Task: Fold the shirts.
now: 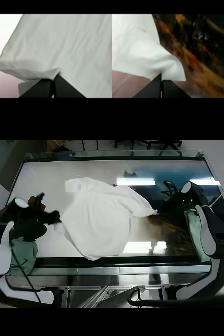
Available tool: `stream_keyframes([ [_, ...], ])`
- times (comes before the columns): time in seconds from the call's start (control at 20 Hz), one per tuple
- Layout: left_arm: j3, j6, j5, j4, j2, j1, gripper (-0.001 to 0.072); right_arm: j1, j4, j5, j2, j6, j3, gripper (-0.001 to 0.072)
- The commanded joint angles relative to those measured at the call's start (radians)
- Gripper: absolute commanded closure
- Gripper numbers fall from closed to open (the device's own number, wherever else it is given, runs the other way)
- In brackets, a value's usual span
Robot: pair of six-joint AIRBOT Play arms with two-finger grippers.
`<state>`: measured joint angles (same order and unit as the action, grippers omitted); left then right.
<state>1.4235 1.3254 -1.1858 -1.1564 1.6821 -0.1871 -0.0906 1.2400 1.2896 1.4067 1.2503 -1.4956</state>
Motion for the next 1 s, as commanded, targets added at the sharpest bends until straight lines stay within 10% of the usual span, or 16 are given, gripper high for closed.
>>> stream_keyframes([
  [0.0, 0.503, 0.041, -0.053, -0.084, 0.294, 0.061, 0.0693, 0.037, 0.033, 0.087, -0.229, 0.13, 0.316, 0.0706],
  [0.15, 0.78, 0.064, 0.005, -0.076, 0.469, 0.102, 0.0692, 0.117, 0.032, -0.001, -0.48, 0.306, 0.631, 0.0705],
  [0.35, 0.581, 0.063, 0.355, 0.092, 0.435, 0.122, 0.0692, 0.194, 0.032, -0.167, -0.66, 0.453, 0.825, 0.0704],
  [0.5, 0.598, 0.059, 0.281, 0.11, 0.435, 0.105, 0.0688, 0.194, 0.023, -0.19, -0.665, 0.452, 0.826, 0.0697],
  [0.55, 0.63, 0.058, 0.209, 0.11, 0.433, 0.09, 0.0544, 0.194, 0.013, -0.182, -0.665, 0.451, 0.821, 0.0653],
  [0.6, 0.659, 0.06, 0.134, 0.111, 0.425, 0.071, 0.0086, 0.193, 0.014, -0.153, -0.665, 0.449, 0.807, 0.0425],
  [0.65, 0.669, 0.075, 0.068, 0.111, 0.407, 0.049, 0.0019, 0.187, 0.021, -0.106, -0.666, 0.449, 0.781, 0.0228],
  [0.95, 0.37, 0.112, -0.292, 0.111, 0.145, -0.127, 0.0019, -0.095, -0.014, -0.135, -0.597, 0.265, 0.562, 0.0212],
])
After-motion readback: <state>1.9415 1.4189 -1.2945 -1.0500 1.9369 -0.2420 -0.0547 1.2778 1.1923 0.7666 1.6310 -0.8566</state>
